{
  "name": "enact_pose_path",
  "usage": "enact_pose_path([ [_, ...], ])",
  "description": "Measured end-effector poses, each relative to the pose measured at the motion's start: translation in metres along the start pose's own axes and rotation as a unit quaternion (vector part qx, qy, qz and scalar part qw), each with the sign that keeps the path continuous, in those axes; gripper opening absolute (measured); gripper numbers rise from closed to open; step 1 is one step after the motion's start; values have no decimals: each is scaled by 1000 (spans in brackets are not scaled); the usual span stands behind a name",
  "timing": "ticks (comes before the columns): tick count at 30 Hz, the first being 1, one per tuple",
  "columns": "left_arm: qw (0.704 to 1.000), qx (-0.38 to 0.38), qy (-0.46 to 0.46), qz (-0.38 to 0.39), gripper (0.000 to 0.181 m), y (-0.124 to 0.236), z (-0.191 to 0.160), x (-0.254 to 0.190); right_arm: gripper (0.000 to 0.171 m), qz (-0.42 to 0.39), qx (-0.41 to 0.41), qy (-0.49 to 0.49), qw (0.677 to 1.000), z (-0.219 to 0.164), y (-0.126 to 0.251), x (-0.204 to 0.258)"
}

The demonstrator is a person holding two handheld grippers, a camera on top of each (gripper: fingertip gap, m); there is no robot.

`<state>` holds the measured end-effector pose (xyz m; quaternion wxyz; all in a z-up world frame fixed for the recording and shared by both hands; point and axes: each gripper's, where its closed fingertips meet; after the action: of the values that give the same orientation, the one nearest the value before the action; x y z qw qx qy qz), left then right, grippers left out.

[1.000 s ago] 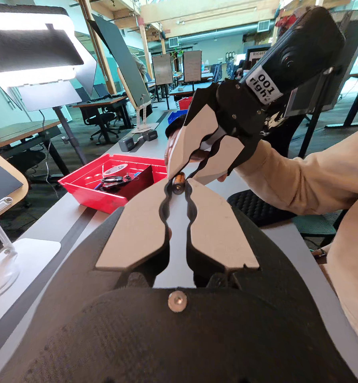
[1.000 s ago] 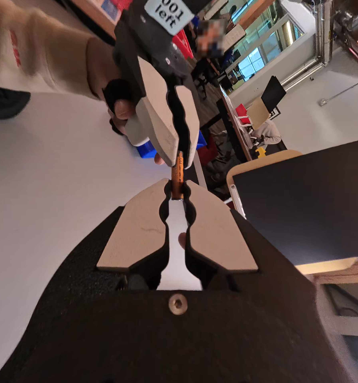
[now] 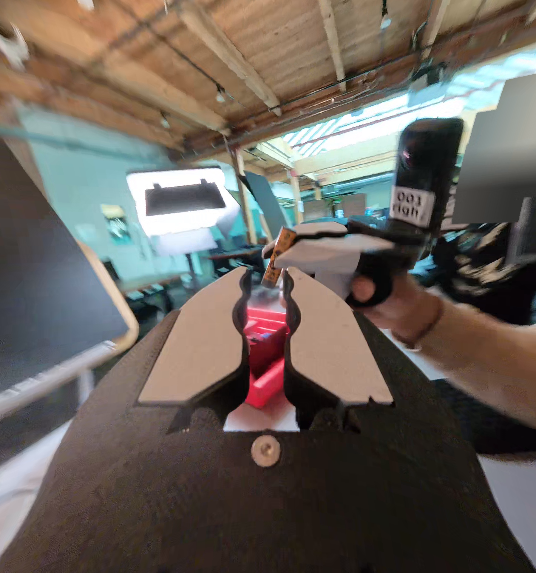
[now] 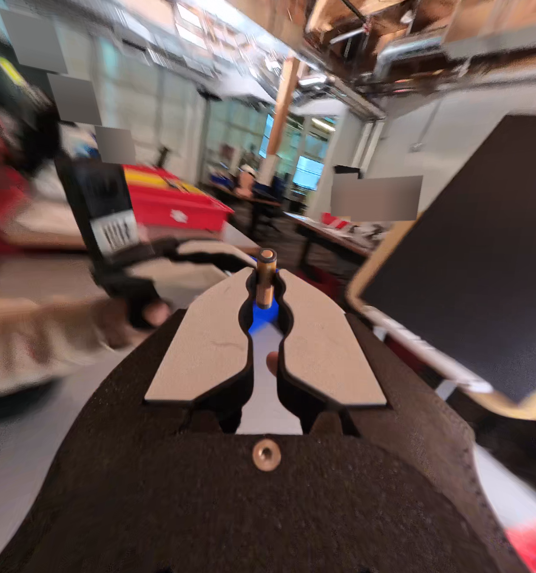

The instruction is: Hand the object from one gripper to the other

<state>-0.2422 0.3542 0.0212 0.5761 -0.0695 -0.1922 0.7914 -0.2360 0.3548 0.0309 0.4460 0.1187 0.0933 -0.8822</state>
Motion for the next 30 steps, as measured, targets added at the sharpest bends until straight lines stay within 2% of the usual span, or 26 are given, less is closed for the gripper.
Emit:
enact_pose_path([
  [2,993,54,98,-28,29,-2,-3,2,10,-50,84,129,987,-11,3,-6],
  [4,978,108,170,-64,39,-2,-8,-3,10,-81,143,246,955,-20,2,-7],
  [7,954,149,237,-103,50,-1,-15,-11,10,-99,154,365,913,-21,-5,1],
  [9,938,161,276,-135,55,1,-16,-17,10,-104,137,407,897,-18,-7,7],
  [13,914,156,322,-193,53,7,-8,-27,10,-75,86,444,889,-11,-8,24],
  [17,922,154,295,-199,47,9,-6,-31,10,-58,64,452,888,-8,-7,31],
  [20,955,140,206,-159,46,6,-9,-28,12,-49,65,430,899,-10,-5,28],
  [22,985,114,90,-92,46,3,-10,-15,16,-18,74,345,935,-15,-2,21],
  [24,995,78,-69,-4,47,2,-8,6,28,28,76,226,971,-19,7,12],
  [27,953,43,-283,100,47,6,-5,31,37,29,32,105,994,-8,36,-16],
  [30,898,13,-414,146,46,8,-7,40,37,-6,19,57,998,-2,58,-39],
])
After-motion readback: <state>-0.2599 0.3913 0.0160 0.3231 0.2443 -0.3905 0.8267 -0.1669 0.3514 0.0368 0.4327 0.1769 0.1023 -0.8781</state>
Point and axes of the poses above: each gripper's, where its closed fingertips meet, y back along the fingers, z out of its top, x = y × z across the jaws, and after that the axes turned 14 degrees about z, right-handed
